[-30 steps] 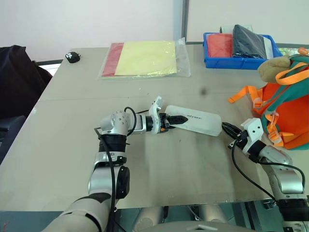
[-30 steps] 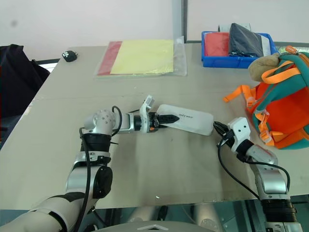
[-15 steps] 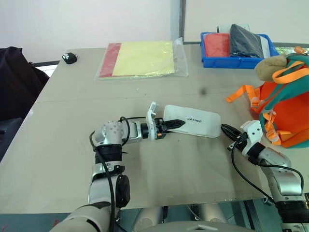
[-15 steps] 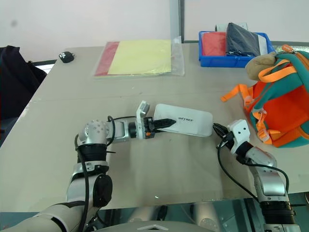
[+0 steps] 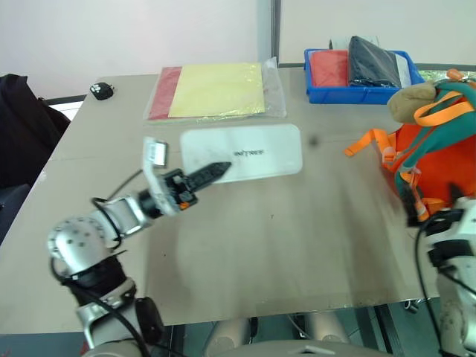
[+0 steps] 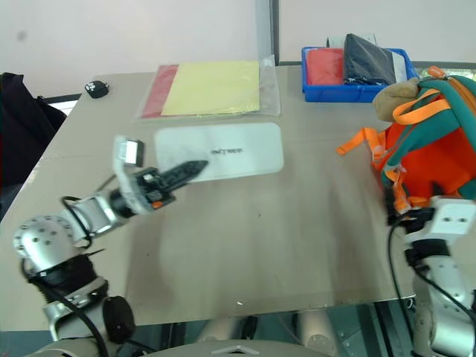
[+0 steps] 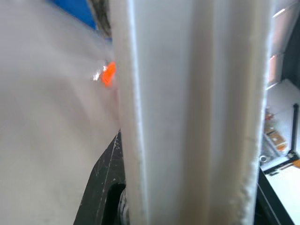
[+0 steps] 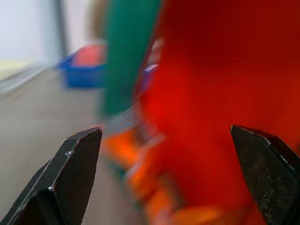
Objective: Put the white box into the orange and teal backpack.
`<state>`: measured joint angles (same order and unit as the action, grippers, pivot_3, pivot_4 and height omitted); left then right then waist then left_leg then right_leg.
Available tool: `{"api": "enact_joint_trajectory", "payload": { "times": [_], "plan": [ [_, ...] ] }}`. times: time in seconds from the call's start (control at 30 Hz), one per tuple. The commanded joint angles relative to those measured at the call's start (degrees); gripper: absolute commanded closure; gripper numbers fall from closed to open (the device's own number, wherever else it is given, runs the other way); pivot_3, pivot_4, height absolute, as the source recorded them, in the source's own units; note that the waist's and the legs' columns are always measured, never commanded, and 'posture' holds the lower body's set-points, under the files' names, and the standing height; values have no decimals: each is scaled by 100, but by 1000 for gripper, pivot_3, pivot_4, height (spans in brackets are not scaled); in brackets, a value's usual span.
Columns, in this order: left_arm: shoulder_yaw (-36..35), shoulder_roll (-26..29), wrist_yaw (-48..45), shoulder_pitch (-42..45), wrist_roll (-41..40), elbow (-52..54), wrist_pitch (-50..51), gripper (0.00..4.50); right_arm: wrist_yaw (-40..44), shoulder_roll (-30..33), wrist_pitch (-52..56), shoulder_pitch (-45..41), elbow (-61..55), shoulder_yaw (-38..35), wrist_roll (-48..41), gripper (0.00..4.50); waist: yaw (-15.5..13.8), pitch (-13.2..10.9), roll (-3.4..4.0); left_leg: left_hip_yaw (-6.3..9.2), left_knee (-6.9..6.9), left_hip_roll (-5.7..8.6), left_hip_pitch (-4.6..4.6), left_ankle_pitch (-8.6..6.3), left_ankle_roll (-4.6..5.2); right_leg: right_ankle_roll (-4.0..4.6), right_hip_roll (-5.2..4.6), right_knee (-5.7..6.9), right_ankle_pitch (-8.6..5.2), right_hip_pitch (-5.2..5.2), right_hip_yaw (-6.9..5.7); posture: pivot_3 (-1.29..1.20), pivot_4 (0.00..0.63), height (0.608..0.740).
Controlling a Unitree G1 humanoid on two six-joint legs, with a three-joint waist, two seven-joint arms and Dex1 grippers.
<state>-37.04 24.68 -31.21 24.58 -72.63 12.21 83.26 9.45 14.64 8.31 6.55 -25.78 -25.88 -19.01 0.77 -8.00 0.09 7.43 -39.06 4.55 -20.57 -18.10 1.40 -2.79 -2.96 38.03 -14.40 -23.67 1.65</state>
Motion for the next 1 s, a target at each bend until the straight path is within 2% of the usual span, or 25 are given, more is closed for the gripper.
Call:
{"api": "enact_joint_trajectory", "payload": {
  "times": [0.03,0.13,0.3,0.4,0.47,0.5,0.63,0.83,1.0],
  "plan": [
    [237,178,-92,-51,-133,175,-381,3318,-84,138,563,-982,353,127,-467,178,19,0,-1,0,0,0,3,0,0,0,0,0,0,3,0,0,150,740],
    [421,231,71,-105,55,-4,-677,3318,-50,236,1050,-1889,1125,171,-762,178,3,-3,4,-4,3,-2,13,1,0,7,4,4,4,8,4,0,150,740],
    [580,255,170,-178,-41,3,-1002,3318,80,431,1057,-2979,2369,241,-710,178,6,-4,3,7,21,-6,-21,2,-2,8,4,-9,2,-26,-7,0,150,740],
    [554,299,306,-314,-115,102,-1143,3318,338,596,709,-3360,2850,485,-411,1055,42,-4,4,-1,22,11,-25,2,-1,7,-1,-14,3,-38,13,0,150,740],
    [503,328,382,-413,-238,153,-1198,3318,605,679,572,-3256,2731,729,-270,2166,47,-4,3,3,31,12,-24,2,-1,6,0,-15,2,-45,18,0,150,740],
    [488,348,415,-474,-276,180,-1232,3318,766,717,528,-3194,2614,873,-226,2521,58,-3,3,4,37,11,-24,2,-1,5,0,-15,2,-48,18,0,150,740],
    [429,486,508,-697,-418,233,-1375,3318,1791,895,809,-3134,1932,1504,-584,4473,130,-4,4,0,61,10,-27,2,-1,6,0,-10,2,-68,29,0,150,740],
    [406,1115,103,-570,-36,-428,-1738,3318,3289,1102,2629,-3800,481,2458,-2432,4473,217,-7,3,-4,61,8,-19,2,-1,7,15,3,4,-79,58,0,150,740],
    [364,1723,-440,-516,401,-1038,-2158,3318,3995,1959,3790,-3536,-268,2339,-3681,4473,142,-8,-1,14,74,10,-39,2,-2,7,11,-23,3,-90,44,0,150,740]
  ]
}}
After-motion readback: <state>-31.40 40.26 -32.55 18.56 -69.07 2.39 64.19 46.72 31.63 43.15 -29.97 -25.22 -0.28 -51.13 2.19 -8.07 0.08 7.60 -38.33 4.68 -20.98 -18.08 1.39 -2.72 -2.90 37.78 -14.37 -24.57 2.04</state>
